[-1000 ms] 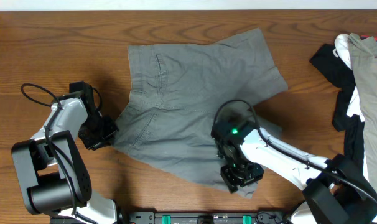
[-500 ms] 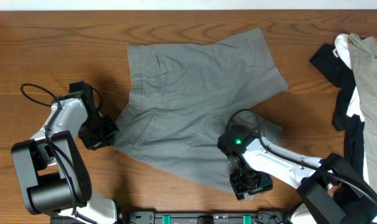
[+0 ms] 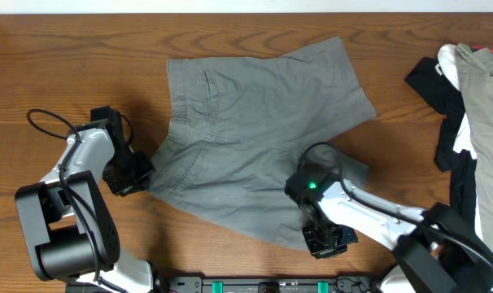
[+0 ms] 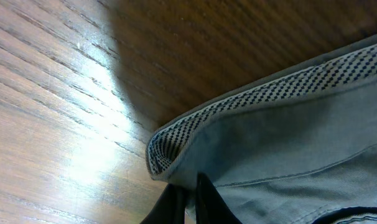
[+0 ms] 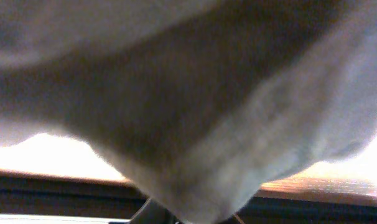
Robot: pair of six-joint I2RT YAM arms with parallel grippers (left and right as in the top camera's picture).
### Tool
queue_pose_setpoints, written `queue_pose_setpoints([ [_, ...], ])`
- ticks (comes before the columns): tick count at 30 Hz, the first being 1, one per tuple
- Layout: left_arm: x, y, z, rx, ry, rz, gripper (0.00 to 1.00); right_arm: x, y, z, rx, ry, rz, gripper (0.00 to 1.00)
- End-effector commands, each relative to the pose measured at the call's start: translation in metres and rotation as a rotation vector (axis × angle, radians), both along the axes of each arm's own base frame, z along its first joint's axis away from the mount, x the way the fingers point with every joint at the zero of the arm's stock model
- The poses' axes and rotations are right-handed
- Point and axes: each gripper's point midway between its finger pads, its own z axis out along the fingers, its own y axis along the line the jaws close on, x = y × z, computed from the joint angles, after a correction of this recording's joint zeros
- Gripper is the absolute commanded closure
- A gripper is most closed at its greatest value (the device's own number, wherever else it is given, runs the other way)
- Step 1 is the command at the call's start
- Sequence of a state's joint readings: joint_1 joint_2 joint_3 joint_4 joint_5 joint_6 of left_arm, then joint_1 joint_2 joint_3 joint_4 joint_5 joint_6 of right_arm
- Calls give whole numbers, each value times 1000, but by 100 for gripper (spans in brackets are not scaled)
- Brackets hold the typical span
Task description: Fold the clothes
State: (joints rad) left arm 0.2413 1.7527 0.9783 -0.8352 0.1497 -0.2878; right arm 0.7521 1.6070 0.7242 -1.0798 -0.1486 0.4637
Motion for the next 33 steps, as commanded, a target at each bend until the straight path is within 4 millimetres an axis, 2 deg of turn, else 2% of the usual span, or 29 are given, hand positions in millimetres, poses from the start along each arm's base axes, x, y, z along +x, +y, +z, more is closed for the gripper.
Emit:
queue_pose_setpoints([
  [1, -5, 2, -1, 7, 18, -2, 92, 8, 10, 14, 88, -66, 28, 95],
  [6, -8, 1, 7, 3, 22, -20, 94, 25, 28, 50, 257, -238, 18, 99],
  [7, -7, 2, 14, 6, 9, -20, 94, 32, 35, 66, 318, -310, -4, 98],
  [11, 1, 3, 34, 23, -68, -20, 94, 41, 39, 90, 392, -418, -99, 99],
  [17, 9, 5, 62, 53, -182, -20, 94, 49, 40, 94, 408, -448, -159, 99],
  [22, 9, 5, 66, 58, -199, -32, 94, 49, 40, 84, 384, -417, -113, 99],
  [23, 9, 5, 66, 58, -199, -35, 94, 48, 39, 81, 371, -404, -110, 95],
  [26, 9, 5, 66, 57, -198, -35, 94, 43, 38, 72, 345, -355, -87, 57],
  [27, 9, 5, 66, 57, -198, -35, 94, 41, 38, 69, 339, -337, -77, 51],
  [29, 9, 5, 66, 57, -198, -38, 94, 35, 37, 62, 327, -288, -67, 44],
  [33, 9, 5, 66, 57, -198, -42, 94, 18, 34, 46, 304, -189, -81, 42],
])
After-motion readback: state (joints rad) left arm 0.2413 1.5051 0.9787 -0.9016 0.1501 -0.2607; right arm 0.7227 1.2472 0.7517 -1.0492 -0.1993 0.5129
